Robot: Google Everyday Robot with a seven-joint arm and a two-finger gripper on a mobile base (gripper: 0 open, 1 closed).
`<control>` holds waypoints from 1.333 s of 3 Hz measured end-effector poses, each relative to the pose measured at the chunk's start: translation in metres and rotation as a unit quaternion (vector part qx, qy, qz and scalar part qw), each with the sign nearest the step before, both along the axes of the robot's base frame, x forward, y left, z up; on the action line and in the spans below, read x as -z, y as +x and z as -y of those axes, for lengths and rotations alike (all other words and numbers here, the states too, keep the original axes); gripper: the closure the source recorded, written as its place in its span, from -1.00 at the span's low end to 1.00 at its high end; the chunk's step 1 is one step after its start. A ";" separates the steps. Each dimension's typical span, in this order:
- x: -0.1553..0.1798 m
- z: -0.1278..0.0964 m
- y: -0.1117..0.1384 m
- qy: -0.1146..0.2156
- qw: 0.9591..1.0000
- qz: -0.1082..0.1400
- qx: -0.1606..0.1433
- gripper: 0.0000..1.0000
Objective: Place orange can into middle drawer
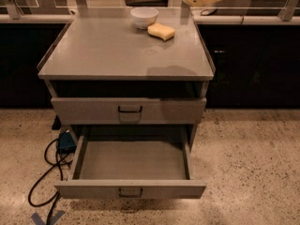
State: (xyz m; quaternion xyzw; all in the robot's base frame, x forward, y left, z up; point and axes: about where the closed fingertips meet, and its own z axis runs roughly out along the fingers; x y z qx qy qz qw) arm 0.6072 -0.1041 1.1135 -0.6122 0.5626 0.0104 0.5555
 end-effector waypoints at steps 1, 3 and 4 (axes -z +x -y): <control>0.000 0.000 0.000 0.000 1.000 0.000 0.000 1.00; 0.025 -0.012 -0.018 -0.039 0.999 -0.023 -0.012 1.00; 0.049 -0.040 -0.047 0.001 0.999 0.006 -0.052 1.00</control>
Offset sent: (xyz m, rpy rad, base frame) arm -0.0149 0.0010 -0.0350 -0.1348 0.0934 -0.0057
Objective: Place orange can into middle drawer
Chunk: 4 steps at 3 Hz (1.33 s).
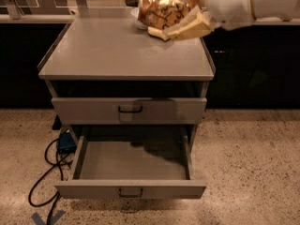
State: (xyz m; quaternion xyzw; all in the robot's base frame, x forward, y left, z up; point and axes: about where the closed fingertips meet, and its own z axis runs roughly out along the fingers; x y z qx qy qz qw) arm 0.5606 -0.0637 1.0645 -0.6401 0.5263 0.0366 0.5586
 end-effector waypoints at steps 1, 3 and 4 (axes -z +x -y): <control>0.055 -0.010 -0.023 0.052 0.998 -0.001 -0.026 1.00; 0.087 0.002 -0.042 0.034 0.999 -0.008 -0.023 1.00; 0.103 -0.001 -0.040 0.054 0.997 -0.027 -0.042 1.00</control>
Offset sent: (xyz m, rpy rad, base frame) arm -0.0181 0.0120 -0.0411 0.0932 -0.0041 0.0466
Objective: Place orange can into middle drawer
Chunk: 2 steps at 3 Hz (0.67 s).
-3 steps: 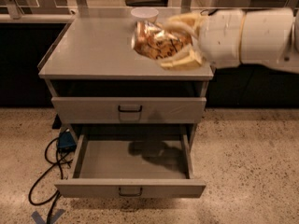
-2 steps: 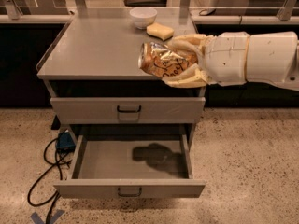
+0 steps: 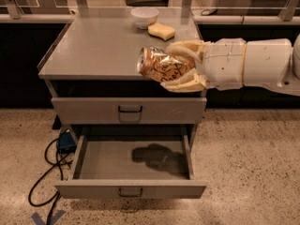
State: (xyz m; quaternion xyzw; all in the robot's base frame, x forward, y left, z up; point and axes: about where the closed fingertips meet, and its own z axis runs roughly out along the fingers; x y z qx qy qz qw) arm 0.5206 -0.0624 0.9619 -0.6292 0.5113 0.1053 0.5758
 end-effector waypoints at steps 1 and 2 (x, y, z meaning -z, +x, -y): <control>0.059 0.009 0.016 -0.012 0.999 -0.049 -0.006 1.00; 0.121 0.027 0.032 -0.085 0.991 -0.103 0.016 1.00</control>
Offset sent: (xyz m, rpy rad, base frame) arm 0.0510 -0.0757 -0.2032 -0.4070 0.3653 -0.1342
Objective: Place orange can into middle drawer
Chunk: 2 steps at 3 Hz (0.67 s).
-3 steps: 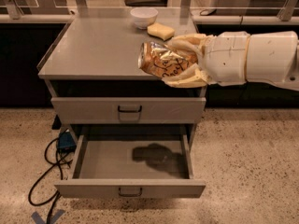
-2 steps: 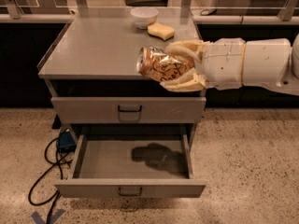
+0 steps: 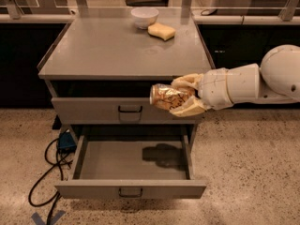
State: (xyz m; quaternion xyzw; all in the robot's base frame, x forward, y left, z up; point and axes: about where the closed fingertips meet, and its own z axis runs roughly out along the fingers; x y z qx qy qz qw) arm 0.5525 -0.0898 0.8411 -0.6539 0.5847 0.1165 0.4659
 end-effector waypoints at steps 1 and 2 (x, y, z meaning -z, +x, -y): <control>0.011 0.015 0.005 -0.017 1.000 -0.004 0.013 1.00; 0.010 0.013 0.004 -0.016 1.000 -0.004 0.011 1.00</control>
Offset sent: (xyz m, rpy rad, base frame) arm 0.0055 -0.0168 -0.0125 -0.0402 0.0114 -0.0291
